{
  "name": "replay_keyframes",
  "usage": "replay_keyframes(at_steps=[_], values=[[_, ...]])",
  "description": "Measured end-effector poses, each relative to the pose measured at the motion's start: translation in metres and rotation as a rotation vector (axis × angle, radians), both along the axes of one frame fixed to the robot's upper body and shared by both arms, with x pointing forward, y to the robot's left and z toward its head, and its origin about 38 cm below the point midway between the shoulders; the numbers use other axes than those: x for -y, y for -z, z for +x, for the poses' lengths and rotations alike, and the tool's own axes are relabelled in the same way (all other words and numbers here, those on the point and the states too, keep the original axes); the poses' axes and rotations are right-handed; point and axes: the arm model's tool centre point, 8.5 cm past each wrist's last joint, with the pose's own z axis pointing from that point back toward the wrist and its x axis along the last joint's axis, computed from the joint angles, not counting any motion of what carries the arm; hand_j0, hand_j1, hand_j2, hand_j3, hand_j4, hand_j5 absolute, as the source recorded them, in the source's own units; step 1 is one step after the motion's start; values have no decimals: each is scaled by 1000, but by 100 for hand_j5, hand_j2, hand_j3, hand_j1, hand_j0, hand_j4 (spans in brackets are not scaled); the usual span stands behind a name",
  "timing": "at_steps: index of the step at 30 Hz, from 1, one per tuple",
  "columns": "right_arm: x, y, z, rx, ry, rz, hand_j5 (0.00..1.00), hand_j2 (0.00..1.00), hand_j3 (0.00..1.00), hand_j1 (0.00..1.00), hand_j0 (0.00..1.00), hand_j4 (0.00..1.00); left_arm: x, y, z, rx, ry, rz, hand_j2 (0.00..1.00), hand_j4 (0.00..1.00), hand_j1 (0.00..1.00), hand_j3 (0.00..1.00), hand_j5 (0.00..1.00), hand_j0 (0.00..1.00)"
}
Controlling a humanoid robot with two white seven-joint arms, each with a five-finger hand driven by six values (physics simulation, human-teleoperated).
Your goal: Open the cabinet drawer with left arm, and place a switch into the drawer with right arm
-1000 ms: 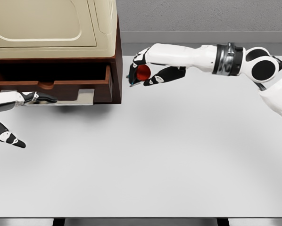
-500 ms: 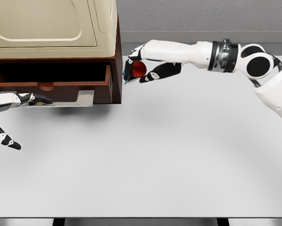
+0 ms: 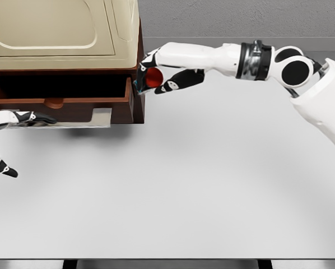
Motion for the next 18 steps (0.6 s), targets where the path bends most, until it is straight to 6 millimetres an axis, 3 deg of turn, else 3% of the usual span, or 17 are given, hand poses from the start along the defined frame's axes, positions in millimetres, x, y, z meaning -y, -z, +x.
replay_keyframes(at_steps=[12,18], values=[[-26,-8,7,2,-24,15,48,48,48,48,48,48,1,-24,3,87,29,-27,100,100,100,100,100,100],[-39,-11,11,0,-34,19,48,48,48,48,48,48,5,-56,4,198,81,-66,100,100,100,100,100,100]])
